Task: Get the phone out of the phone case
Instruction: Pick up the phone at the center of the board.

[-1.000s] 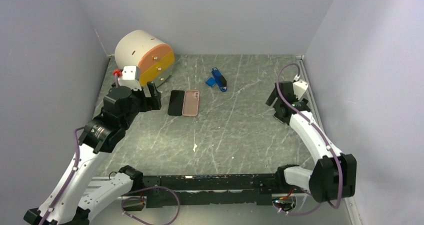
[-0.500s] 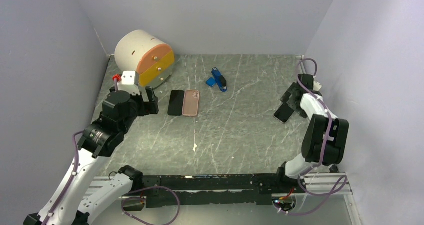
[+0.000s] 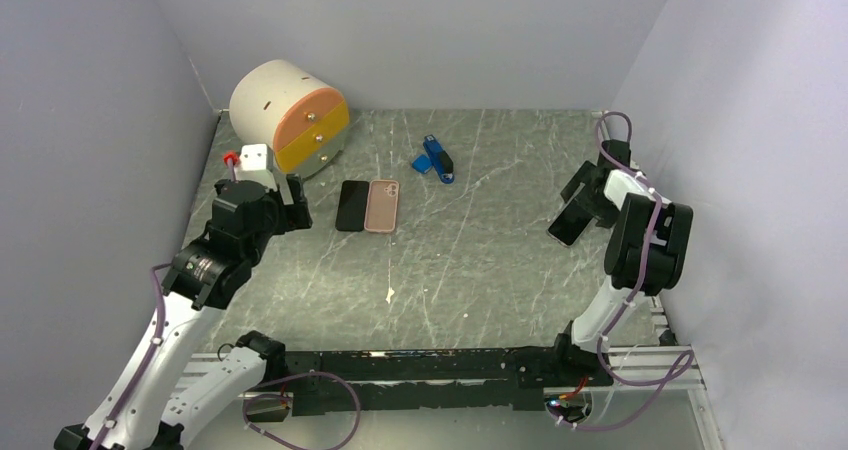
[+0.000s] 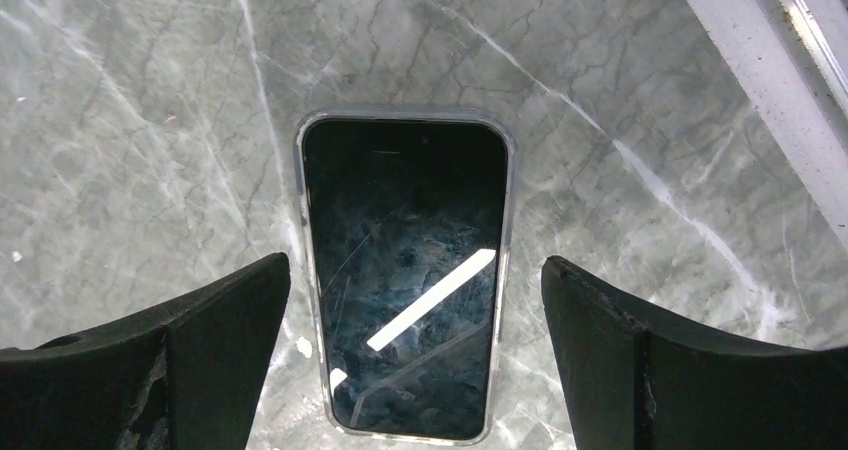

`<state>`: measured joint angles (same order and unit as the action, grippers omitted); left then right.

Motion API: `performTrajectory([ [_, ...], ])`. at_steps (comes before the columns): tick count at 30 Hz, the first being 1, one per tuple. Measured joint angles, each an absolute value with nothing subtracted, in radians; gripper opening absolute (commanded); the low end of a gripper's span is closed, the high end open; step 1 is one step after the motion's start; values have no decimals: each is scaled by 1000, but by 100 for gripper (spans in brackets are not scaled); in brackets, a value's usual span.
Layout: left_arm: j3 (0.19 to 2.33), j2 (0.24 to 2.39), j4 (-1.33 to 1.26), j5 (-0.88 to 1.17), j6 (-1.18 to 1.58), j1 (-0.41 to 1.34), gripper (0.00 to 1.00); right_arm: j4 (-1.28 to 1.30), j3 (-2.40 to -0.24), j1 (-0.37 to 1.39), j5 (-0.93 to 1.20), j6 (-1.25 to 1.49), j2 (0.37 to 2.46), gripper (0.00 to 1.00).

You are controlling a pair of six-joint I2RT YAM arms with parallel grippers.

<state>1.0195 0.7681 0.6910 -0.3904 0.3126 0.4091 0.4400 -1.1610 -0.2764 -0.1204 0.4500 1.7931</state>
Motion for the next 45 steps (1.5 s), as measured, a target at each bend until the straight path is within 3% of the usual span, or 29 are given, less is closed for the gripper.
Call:
performTrajectory([
  [13, 1013, 770, 694, -334, 311, 381, 95, 472, -1203, -281, -88, 426, 1872, 96],
  [28, 1002, 831, 640, -163, 317, 353, 95, 487, -1209, -240, -100, 415, 1875, 50],
  [37, 1002, 955, 603, 13, 403, 353, 95, 494, -1113, -12, -66, 457, 1780, 29],
  [45, 957, 1001, 487, 162, 518, 356, 95, 406, -1042, 152, 30, 501, 1693, 16],
])
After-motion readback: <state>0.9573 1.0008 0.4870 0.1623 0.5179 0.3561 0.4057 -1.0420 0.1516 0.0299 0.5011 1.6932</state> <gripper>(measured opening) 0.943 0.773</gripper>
